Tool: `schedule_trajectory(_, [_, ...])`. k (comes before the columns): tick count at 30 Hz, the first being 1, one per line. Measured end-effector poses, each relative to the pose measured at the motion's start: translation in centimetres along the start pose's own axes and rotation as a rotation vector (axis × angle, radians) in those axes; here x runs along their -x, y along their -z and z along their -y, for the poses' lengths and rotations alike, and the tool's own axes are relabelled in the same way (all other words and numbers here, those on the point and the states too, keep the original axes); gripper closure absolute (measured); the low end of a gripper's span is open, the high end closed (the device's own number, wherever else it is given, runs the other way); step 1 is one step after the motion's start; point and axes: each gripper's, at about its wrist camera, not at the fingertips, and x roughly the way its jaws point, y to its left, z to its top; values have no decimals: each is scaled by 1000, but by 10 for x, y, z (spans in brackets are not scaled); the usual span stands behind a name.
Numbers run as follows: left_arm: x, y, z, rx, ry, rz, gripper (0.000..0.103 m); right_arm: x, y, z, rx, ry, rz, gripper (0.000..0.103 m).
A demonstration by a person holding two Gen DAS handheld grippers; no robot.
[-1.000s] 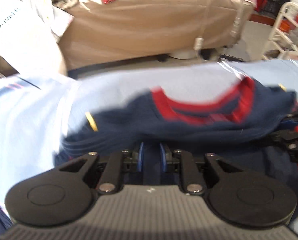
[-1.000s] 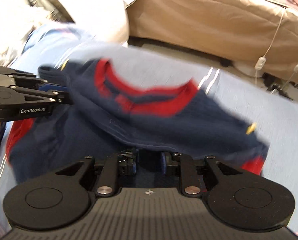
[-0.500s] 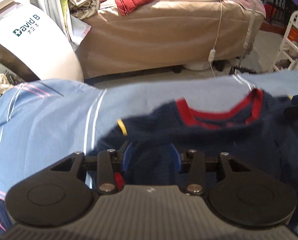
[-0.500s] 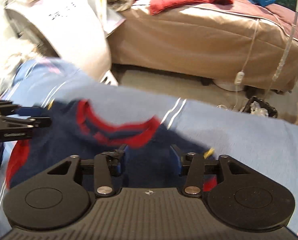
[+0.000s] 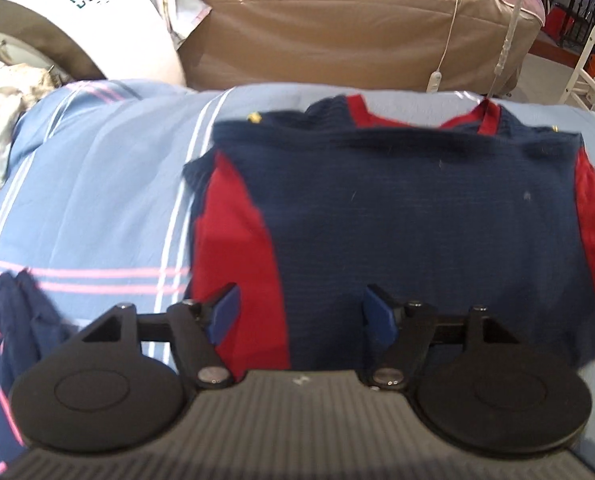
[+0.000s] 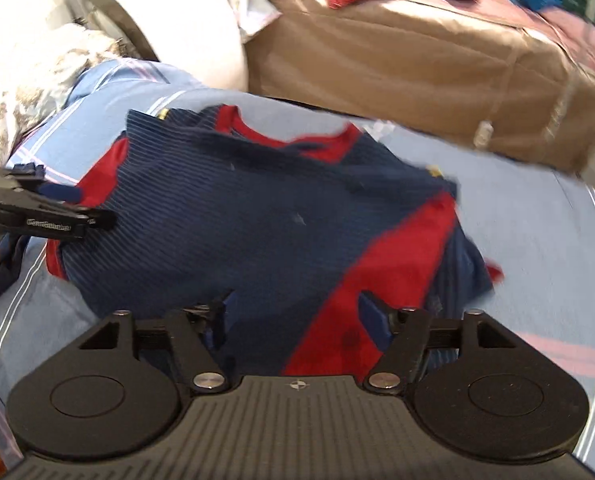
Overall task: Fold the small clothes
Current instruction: 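Lay the folded legs onto the chest and open both grippers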
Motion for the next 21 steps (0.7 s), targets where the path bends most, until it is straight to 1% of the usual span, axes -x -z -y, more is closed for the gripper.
schedule_trajectory(4, [11, 17, -10, -3, -4, -24, 35, 8, 25, 14, -110, 28, -30, 0])
schedule_trajectory(5, [15, 22, -13, 2, -4, -26, 31, 9, 32, 15, -128, 29, -41, 0])
schedule_trajectory(6, [20, 28, -18, 18, -4, -22, 23, 10, 37, 17, -145, 27, -50, 0])
schedule_trajectory(8, [31, 44, -31, 67, -16, 6, 13, 13, 47, 19, -161, 14, -55, 0])
schedule_trajectory(11, [39, 71, -52, 114, -21, 14, 12, 12, 57, 16, -124, 16, -74, 0])
schedule_trajectory(12, [38, 78, -57, 113, -12, 4, 12, 11, 60, 15, -104, 13, -75, 0])
schedule_trajectory(14, [34, 87, -60, 75, -6, -6, 15, 9, 63, 11, -53, 15, -66, 0])
schedule_trajectory(16, [31, 90, -58, 16, -1, 16, 16, 7, 64, 9, -19, 17, -60, 0])
schedule_trajectory(17, [29, 89, -56, -8, 7, 29, 18, 5, 63, 9, -5, 14, -56, 0])
schedule_trajectory(19, [22, 84, -51, -33, 59, 37, 22, 1, 60, 7, 19, 9, -54, 0])
schedule_trajectory(20, [17, 81, -49, -37, 94, 33, 31, -2, 59, 6, 31, 5, -63, 0])
schedule_trajectory(21, [13, 78, -46, -39, 128, 20, 45, -6, 57, 6, 40, -1, -76, 5])
